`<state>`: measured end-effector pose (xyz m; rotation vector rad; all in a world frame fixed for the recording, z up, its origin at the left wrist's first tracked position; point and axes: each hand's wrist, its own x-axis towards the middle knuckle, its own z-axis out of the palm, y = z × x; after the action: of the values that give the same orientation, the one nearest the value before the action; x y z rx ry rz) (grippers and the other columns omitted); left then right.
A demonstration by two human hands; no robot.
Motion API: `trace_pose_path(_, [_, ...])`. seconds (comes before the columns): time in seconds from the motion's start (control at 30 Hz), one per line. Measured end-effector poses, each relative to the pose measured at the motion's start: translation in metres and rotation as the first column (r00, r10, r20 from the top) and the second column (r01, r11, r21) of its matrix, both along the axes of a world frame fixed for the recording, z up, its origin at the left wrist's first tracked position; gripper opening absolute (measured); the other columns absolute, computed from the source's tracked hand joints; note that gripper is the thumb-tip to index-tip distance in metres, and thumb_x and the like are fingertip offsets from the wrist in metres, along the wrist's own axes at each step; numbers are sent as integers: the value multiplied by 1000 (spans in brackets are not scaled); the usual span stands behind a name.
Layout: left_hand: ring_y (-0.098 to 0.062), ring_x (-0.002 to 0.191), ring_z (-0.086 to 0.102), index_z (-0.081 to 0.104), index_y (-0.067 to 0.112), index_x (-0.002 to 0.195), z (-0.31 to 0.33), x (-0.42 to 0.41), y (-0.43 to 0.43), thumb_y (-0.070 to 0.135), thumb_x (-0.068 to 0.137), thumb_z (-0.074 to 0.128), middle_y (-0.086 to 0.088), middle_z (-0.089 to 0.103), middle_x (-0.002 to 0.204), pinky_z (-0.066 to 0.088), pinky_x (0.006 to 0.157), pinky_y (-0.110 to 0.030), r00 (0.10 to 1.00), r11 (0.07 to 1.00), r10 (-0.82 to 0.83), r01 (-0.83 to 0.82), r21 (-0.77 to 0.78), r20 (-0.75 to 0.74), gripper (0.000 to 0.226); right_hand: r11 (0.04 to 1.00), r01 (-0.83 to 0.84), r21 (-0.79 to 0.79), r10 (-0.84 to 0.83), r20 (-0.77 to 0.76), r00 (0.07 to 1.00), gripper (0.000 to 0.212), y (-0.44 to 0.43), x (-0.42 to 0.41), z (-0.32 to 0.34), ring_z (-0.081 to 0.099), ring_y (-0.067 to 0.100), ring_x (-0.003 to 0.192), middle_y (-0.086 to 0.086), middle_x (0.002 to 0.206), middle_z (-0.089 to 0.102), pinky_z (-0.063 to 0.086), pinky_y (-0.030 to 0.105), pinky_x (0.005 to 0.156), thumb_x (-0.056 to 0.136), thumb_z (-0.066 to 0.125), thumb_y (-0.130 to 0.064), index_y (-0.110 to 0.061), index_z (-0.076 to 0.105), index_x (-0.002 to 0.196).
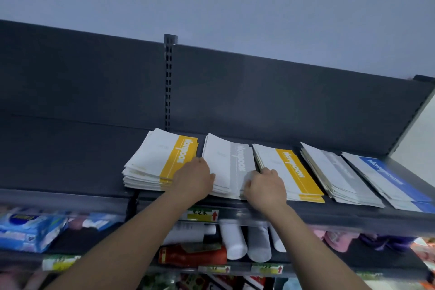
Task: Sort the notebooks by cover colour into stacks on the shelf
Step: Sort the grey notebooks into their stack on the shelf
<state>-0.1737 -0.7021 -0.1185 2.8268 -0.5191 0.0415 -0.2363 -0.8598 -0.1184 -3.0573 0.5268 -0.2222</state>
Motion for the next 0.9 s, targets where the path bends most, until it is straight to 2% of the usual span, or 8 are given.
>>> trace_pose_path(0.13, [-25,122,47,36,3,140,1,-4,-7,41,101,35,-9,42,138,45,91,-36,999,997,45,-46,63,18,55,999,-26,37,26,-5,1000,34,-6,1,2,41,27,113,10,120,51,37,32,90,92,38,-22,-12,63,112])
trace_pose_path(0.23, [-25,120,43,46,5,131,6,-8,-2,41,102,32,-8,43,131,43,87,-37,995,995,51,-58,80,86,48,997,-59,49,57,44,997,30,-9,4,6,42,28,112,10,119,52,37,33,88,90,41,-22,-12,61,110])
trace_pose_path(0.4, [-22,116,45,53,12,119,15,-16,27,41,100,38,-4,50,120,42,84,-34,954,984,80,-122,133,290,38,973,-215,78,196,200,960,37,4,14,11,48,26,115,6,121,57,40,35,92,93,46,-33,-18,59,124])
trace_pose_path(0.5, [-24,115,46,52,12,120,23,-19,56,36,99,41,-5,51,120,40,86,-35,936,967,101,-172,188,337,34,937,-333,102,297,267,917,39,24,23,15,49,26,116,6,122,58,42,35,93,93,49,-33,-18,57,128])
trace_pose_path(0.67, [-22,119,46,45,17,124,28,-25,121,32,95,46,-2,50,127,38,90,-34,896,931,183,-290,221,404,33,852,-511,115,468,271,841,43,78,40,23,45,22,123,3,134,49,39,34,99,94,50,-33,-18,49,135])
trace_pose_path(0.9, [-22,120,47,47,18,120,34,-39,218,38,91,52,-1,52,124,40,91,-34,830,853,320,-462,242,456,35,723,-689,-44,682,201,703,54,180,53,35,34,25,133,6,147,36,30,36,106,94,48,-36,-17,35,143])
